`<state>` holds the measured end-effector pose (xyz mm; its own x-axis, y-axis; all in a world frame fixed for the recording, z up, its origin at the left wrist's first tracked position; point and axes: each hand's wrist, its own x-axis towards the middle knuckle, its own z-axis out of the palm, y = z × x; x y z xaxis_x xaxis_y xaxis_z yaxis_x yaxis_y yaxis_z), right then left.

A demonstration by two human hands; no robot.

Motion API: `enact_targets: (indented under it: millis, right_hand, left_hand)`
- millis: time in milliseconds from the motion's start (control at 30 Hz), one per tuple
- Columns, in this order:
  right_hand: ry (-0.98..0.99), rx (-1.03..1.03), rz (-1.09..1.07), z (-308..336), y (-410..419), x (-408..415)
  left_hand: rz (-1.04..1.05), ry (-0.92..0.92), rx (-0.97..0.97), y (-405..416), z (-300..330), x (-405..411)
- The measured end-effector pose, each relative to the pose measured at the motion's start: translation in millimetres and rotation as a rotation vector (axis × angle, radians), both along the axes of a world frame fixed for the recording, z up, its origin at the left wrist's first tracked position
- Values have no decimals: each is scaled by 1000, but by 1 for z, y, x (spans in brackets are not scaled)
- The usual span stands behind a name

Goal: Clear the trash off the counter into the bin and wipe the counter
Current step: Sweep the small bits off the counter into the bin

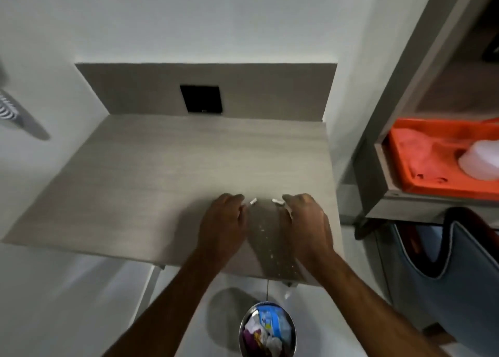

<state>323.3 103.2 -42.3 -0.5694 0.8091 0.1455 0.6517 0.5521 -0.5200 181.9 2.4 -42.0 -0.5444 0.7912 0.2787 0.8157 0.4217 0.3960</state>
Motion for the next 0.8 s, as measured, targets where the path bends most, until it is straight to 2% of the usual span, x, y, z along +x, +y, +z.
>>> enact_targets:
  millis: [67, 200, 333, 400, 433, 500, 567, 633, 700, 800]
  right_hand:
    - [-148, -8, 6, 3, 25, -22]
    - [-481, 182, 190, -7, 41, -48]
    - [-530, 255, 265, -4, 35, -54]
    - [-471, 249, 267, -1, 26, -49]
    - [-399, 240, 251, 0, 21, -42]
    - [-144, 229, 189, -12, -5, -13]
    - [196, 207, 124, -42, -50, 29]
    - [419, 143, 131, -87, -97, 70]
    - [405, -26, 107, -146, -132, 98]
    - [163, -390, -47, -225, -151, 112]
  left_hand:
    - [-23, 2, -172, 34, -1, -8]
    - [-78, 26, -348, 65, -11, -12]
    - [-60, 75, -410, 76, -11, -6]
    - [-38, 13, -356, 67, -5, 2]
    - [-39, 9, -266, 57, 0, 6]
    - [-63, 56, -1, 16, 2, 22]
    - [-99, 85, 222, -44, -16, 45]
    - [-183, 75, 181, -104, -52, 69]
    - [-228, -28, 78, -143, -103, 90]
    - [-192, -159, -115, -158, -185, 113]
